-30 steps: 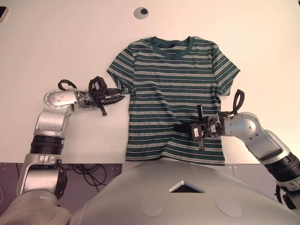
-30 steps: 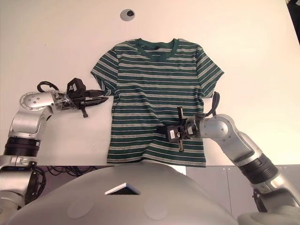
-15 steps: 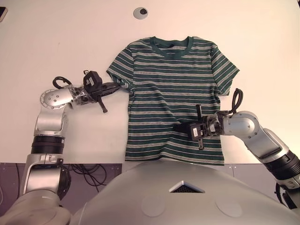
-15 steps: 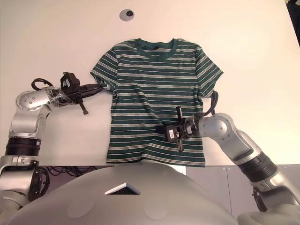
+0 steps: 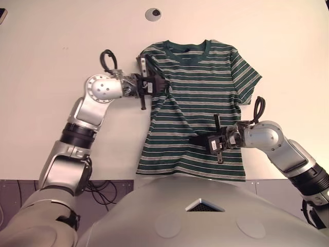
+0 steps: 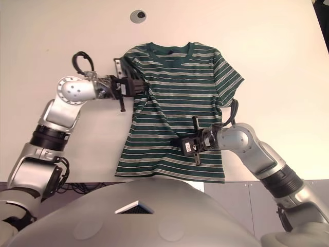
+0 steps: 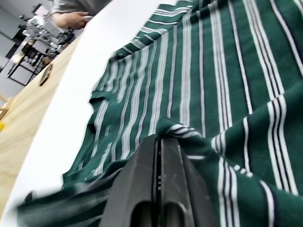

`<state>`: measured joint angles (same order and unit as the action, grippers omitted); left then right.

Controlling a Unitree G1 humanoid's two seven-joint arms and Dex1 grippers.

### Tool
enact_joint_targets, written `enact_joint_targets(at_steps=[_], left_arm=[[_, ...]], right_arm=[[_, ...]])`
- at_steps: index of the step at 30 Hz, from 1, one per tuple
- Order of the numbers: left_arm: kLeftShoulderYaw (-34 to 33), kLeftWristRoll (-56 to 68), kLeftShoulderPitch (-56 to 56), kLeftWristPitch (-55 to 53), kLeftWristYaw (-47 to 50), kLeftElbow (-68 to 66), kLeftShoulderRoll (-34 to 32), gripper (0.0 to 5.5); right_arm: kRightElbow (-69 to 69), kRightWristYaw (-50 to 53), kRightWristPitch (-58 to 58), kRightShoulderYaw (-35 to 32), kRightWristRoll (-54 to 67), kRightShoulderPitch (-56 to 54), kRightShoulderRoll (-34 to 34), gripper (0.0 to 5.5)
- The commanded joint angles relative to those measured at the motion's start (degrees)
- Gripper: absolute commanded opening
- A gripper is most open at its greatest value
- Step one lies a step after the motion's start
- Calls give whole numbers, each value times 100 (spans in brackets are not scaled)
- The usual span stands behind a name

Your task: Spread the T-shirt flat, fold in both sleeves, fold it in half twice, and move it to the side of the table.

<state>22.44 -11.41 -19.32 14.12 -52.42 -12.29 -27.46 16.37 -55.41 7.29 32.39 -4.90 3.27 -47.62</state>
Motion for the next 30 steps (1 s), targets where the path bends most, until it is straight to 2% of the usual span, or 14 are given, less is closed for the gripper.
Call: enact_joint_targets(at_steps=[1, 7, 14, 16, 19, 24, 27, 30], left_arm=[[348, -263, -99, 168, -37, -332, 100, 4], [609, -412, 51, 227, -193, -592, -63, 4], [596, -292, 199, 268, -306, -665, -225, 97], [545, -241, 335, 309, -296, -508, -333, 126], [242, 50, 526, 293, -123, -188, -444, 131], [-142, 433, 884, 274, -123, 517, -750, 131], [-374, 638, 1123, 218, -177, 863, -1006, 131], [-534, 689, 1485, 202, -141, 1150, -1236, 131]], right_arm=[[-710, -186, -431, 302, -603, 192, -105, 0], [-779, -166, -425, 399, -620, 123, -23, 0], [-791, 65, -373, 123, -199, 79, 203, 0], [-557, 305, -501, -326, 451, 119, 448, 0], [-249, 492, -878, -1173, 1658, 179, 757, 0], [360, 29, -1267, -2092, 2883, 728, 396, 0], [521, -3, -1616, -2807, 3599, 805, 419, 0], [351, 227, -1891, -3120, 3756, 689, 537, 0]])
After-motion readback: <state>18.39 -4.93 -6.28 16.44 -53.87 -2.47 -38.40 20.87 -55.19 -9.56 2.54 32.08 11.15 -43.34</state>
